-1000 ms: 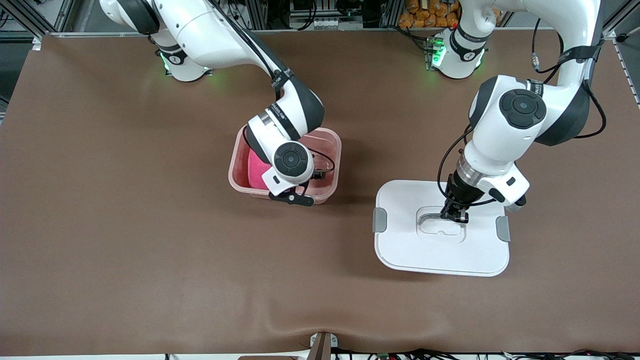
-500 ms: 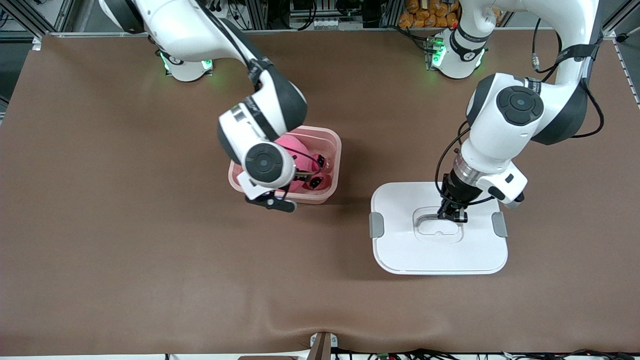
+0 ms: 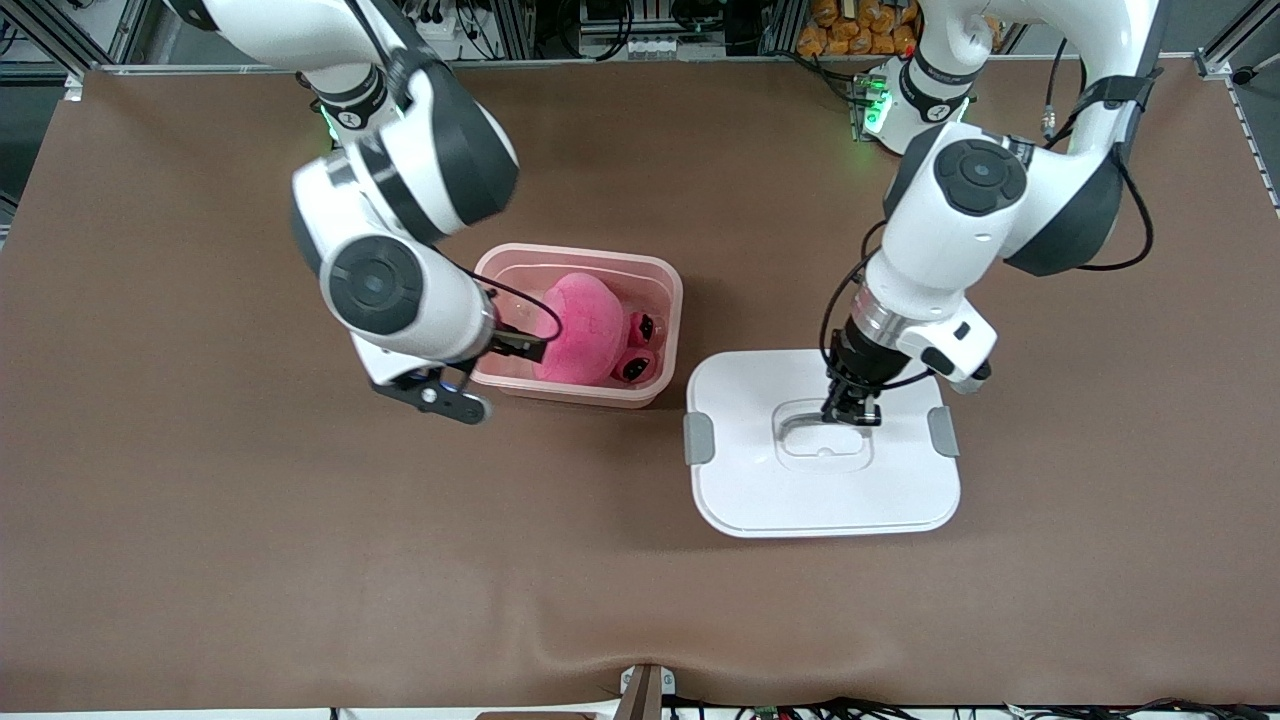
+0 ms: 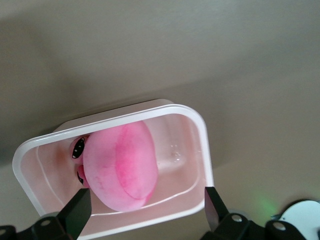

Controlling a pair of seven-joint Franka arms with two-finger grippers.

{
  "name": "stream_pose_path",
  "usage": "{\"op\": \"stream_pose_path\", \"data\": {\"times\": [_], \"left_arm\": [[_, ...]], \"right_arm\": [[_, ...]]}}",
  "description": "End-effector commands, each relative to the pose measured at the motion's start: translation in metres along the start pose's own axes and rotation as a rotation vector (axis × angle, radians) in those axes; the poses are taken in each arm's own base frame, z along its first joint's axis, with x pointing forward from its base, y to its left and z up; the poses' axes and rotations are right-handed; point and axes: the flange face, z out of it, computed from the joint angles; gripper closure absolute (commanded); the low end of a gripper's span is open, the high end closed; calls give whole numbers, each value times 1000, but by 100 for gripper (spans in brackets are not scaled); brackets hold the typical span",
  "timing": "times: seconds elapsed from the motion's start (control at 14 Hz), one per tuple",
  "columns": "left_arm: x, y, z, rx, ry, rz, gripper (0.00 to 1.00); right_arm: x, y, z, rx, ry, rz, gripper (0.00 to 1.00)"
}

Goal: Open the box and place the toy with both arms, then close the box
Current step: 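Carry the lid over the box with the left gripper while the right gripper withdraws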

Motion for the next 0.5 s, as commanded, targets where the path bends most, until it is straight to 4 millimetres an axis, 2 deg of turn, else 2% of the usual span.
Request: {"op": "stream_pose_path", "data": {"times": [0.0,0.14,0.21,0.36,0.43], "left_arm": [[-25,-4,-35,29,-2,15,100],[-42,-9,-55,33,-14,27,100],[-52,-17,-57,49,-9,16,100],[-93,-49,-50,107,13,70,100],[-113,-58,-55,102,0,66,100]], "right_arm": [[0,32,-29,8,4,32,0],[-2,49,-44,4,-7,45,0],[-6,58,-55,12,-3,39,0],[-3,85,-73,20,-9,1,0],[-1,98,-81,23,-11,-24,0]]}}
